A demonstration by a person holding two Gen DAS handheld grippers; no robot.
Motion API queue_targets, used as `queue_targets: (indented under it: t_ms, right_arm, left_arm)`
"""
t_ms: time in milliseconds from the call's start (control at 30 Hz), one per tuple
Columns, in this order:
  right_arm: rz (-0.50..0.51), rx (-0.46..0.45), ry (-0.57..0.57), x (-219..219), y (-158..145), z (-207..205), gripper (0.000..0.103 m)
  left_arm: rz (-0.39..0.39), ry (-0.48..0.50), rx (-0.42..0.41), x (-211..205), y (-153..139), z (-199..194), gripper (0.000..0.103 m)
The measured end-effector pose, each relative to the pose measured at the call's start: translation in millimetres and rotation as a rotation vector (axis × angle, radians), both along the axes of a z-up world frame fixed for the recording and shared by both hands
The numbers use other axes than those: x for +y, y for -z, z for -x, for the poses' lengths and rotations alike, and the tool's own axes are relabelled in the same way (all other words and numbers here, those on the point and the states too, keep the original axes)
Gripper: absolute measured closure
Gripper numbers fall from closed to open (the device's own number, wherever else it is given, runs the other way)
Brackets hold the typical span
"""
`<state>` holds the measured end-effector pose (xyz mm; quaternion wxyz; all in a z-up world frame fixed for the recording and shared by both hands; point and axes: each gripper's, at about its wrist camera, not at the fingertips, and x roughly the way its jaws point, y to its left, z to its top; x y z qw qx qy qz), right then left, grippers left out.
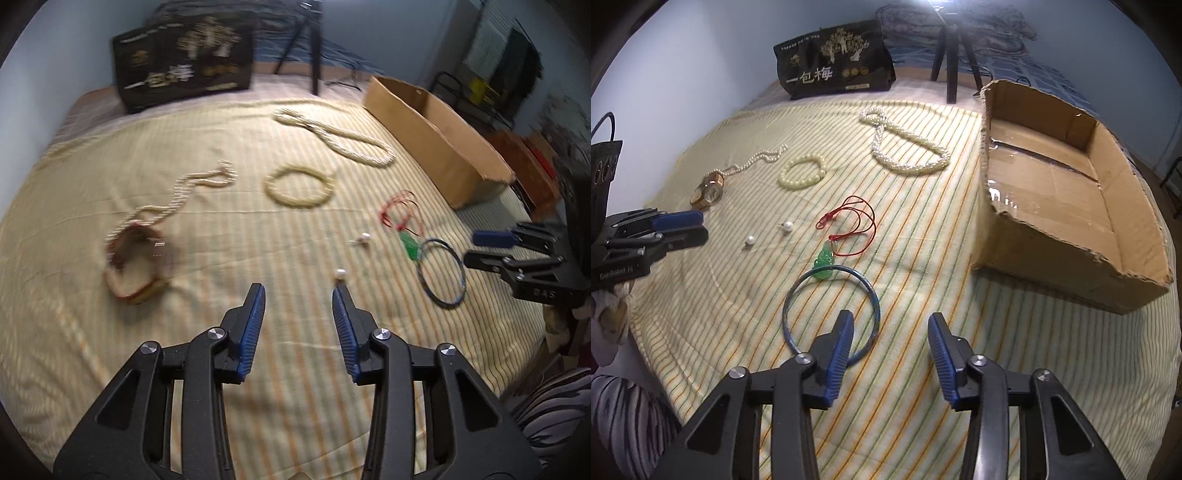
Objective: Organize jewelry
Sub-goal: 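Close the right gripper on the black bangle while the left gripper grasps a pearl earring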
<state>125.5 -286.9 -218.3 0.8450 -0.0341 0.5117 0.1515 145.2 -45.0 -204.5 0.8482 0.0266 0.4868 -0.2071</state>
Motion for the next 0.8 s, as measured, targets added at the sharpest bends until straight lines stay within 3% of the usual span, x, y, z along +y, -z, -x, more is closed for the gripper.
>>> queue_targets:
  t_ms: [100, 267, 400, 800]
  right_arm:
    - [-0.011, 0.014, 0.013, -1, 4, -4, 0.068]
    - [-0.025, 0.014, 0.020, -2, 4, -7, 0.070]
    - [-0.002, 0.011, 0.009, 2, 5, -8, 0.072]
    - [0.002, 0.026, 0.002, 6, 9, -13, 0.074]
  left_arm:
    - [0.005, 0.024, 0.012, -11, 6, -3, 0.074]
    - [0.028, 0.037, 0.020, -21, 13, -10, 0.074]
    - [0.017, 0.048, 0.022, -29, 18, -15, 0.080]
    - [-0.010, 0.070, 0.001, -38, 26, -17, 0.084]
